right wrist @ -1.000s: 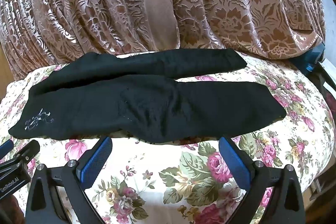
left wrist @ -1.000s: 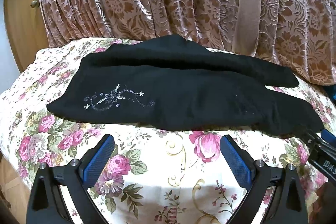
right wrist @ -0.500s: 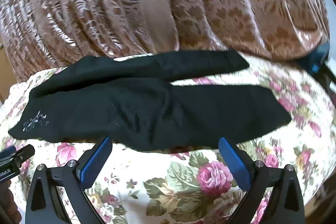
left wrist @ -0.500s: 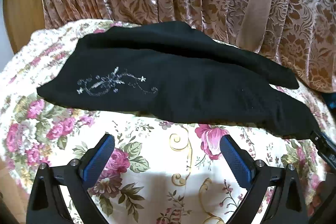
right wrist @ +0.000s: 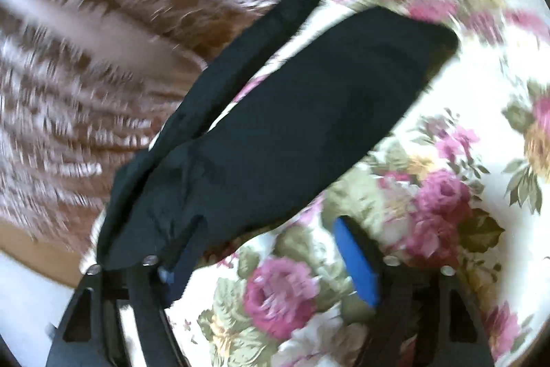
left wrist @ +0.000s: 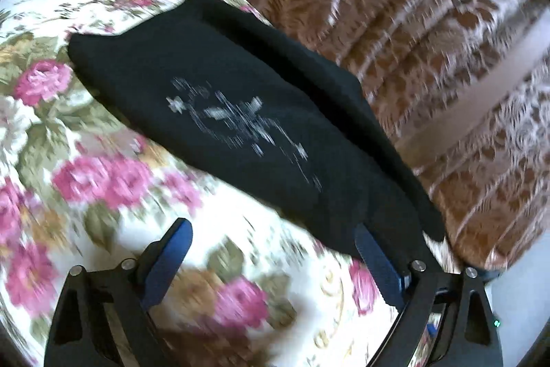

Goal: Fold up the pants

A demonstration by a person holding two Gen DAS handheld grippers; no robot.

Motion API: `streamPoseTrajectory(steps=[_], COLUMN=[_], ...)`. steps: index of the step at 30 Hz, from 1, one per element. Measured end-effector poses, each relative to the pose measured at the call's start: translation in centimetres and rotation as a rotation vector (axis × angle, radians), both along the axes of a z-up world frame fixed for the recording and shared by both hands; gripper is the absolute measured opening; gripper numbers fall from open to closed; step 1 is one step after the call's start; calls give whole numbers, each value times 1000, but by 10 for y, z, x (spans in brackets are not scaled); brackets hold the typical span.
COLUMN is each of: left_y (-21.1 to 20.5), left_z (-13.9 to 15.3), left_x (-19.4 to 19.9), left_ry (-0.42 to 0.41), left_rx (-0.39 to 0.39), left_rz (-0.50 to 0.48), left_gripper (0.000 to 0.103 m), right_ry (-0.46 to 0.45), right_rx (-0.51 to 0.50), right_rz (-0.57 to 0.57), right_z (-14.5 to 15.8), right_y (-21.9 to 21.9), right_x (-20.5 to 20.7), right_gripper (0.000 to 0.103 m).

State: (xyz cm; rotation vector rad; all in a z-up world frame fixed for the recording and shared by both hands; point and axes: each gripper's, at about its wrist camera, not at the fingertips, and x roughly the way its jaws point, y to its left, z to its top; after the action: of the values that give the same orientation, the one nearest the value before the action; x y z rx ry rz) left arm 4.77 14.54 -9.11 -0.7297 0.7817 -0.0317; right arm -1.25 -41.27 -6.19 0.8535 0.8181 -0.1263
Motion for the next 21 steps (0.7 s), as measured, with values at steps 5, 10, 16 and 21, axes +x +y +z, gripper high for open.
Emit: streamPoseTrajectory(steps=[5, 10, 16, 21], left_y=[24, 53, 71, 78], left_z=[-2, -16, -21, -25], left_x=[9, 19, 23, 29], left_ry=[-50, -77, -107, -108], left_rx=[23, -75, -73, -46], left_rz=[84, 108, 154, 182], left_gripper=[87, 85, 83, 75], right_ry=[-44, -83, -78, -76], right_rx=[105, 251, 238, 217], right_rz=[-90, -171, -164, -153], right_z=[-14, -30, -38, -42], right_y=[-36, -61, -69, -72], right_x=[-1, 9, 30, 37], right_gripper=[55, 41, 24, 19])
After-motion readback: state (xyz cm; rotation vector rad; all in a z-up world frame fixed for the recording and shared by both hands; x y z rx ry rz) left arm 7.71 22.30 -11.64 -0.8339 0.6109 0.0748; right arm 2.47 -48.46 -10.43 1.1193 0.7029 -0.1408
